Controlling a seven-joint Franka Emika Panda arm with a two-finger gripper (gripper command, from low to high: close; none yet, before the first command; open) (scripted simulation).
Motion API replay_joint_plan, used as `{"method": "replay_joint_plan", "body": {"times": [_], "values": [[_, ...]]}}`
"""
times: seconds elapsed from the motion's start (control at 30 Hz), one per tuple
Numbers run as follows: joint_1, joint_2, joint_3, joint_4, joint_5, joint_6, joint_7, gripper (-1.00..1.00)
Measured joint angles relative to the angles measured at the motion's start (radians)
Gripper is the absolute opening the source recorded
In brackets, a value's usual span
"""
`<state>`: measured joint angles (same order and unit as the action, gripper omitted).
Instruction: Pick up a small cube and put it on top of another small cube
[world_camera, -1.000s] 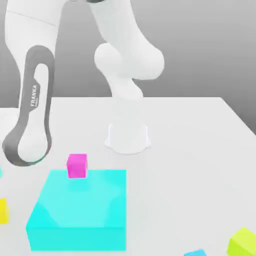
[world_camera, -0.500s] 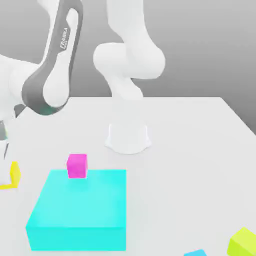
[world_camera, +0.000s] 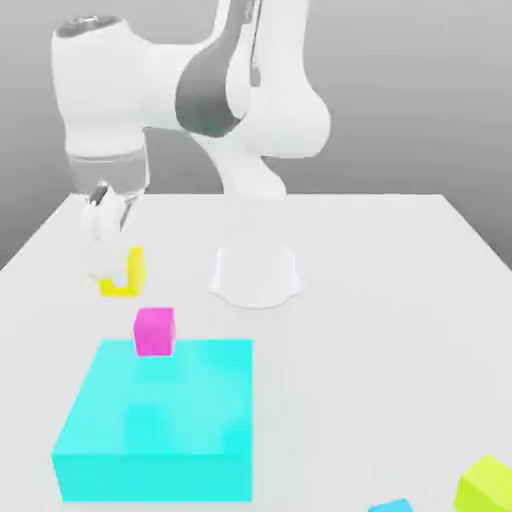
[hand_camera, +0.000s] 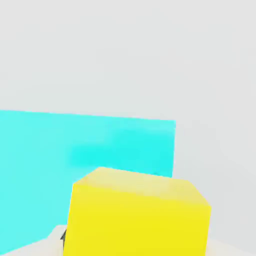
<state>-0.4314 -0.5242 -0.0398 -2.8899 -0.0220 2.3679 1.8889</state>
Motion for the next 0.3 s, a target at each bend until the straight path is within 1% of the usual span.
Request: {"method": "replay_joint_plan", "body": {"times": [0.07,0.2,0.23,0.3], "values": [[-0.001,0.022,0.008,-0.027,0.002,0.048,0.015,-1.0],[-0.002,0.145,0.009,-0.065,0.002,0.21,0.02,-1.0],[-0.001,0.167,0.009,-0.071,0.002,0.238,0.02,1.0],[-0.001,0.167,0.009,-0.071,0.002,0.238,0.02,1.0]]}}
